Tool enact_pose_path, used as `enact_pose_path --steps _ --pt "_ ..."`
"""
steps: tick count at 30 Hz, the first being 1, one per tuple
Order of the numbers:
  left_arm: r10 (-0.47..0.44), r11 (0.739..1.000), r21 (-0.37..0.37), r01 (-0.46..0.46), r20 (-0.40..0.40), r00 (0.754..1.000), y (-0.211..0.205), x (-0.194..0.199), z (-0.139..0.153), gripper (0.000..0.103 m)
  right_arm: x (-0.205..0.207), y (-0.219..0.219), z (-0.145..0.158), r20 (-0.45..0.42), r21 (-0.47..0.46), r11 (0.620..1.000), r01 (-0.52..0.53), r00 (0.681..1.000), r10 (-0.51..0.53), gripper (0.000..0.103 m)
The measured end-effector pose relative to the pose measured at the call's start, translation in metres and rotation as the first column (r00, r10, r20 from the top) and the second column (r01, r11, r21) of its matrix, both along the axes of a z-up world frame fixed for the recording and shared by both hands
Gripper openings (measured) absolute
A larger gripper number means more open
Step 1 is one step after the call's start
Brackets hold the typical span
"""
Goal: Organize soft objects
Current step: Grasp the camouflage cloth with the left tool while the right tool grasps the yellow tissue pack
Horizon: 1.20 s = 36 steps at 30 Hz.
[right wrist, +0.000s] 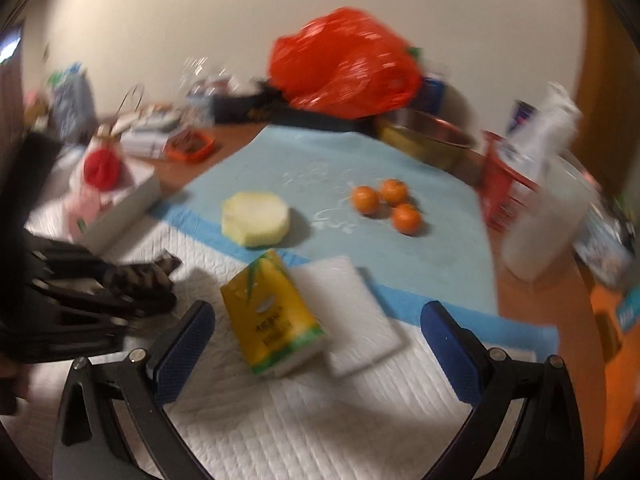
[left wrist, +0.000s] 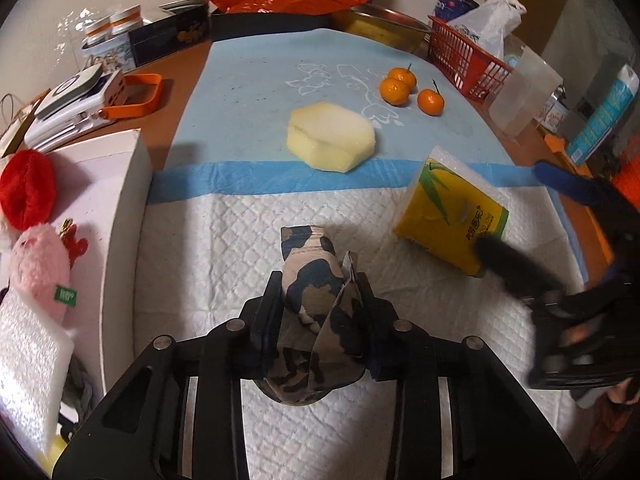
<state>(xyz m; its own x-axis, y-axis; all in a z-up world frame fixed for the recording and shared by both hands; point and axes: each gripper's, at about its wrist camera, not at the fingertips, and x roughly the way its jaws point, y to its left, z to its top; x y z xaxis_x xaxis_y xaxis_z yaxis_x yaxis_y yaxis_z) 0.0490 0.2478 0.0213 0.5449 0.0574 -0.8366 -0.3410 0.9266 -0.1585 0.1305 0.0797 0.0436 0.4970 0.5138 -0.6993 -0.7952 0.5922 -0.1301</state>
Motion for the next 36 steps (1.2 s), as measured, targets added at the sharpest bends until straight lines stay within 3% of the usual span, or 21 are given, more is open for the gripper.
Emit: enact_pose_path --steps 9,14,22,30,34,36 --pt "0.075 0.997 -0.001 -0.075 -0.003 0.997 0.01 -0.014 -0.003 0.033 -0.009 0.043 -0.023 0.048 -0.134 0.983 -0.128 0.99 0.136 0.1" --pt "0.099 0.995 -0.002 -0.099 -0.014 0.995 0.015 -0.021 -0.005 0.033 -0.01 0.052 -0.033 0.017 -0.165 0.974 -0.152 0.987 0.157 0.077" --pt "0.108 0.994 -0.017 -0.109 -0.006 0.994 0.014 -0.033 -0.004 0.033 -0.007 0.045 -0.034 0.004 -0.172 0.978 -0.119 0.993 0.121 0.056" --pt "0.089 0.996 0.023 -0.091 0.088 0.992 -0.004 -0.057 0.026 0.033 -0.017 -0.006 -0.004 -0.155 0.032 0.999 -0.007 0.988 0.012 0.054" --pt "0.082 0.995 0.048 -0.091 0.16 0.984 -0.008 -0.073 0.056 0.033 -0.029 -0.037 0.022 -0.219 0.166 0.984 0.064 0.975 -0.026 0.054" --pt "0.086 0.993 0.062 -0.1 0.204 0.975 -0.007 -0.085 0.076 0.033 -0.034 -0.046 0.041 -0.207 0.216 0.973 0.083 0.978 -0.038 0.054"
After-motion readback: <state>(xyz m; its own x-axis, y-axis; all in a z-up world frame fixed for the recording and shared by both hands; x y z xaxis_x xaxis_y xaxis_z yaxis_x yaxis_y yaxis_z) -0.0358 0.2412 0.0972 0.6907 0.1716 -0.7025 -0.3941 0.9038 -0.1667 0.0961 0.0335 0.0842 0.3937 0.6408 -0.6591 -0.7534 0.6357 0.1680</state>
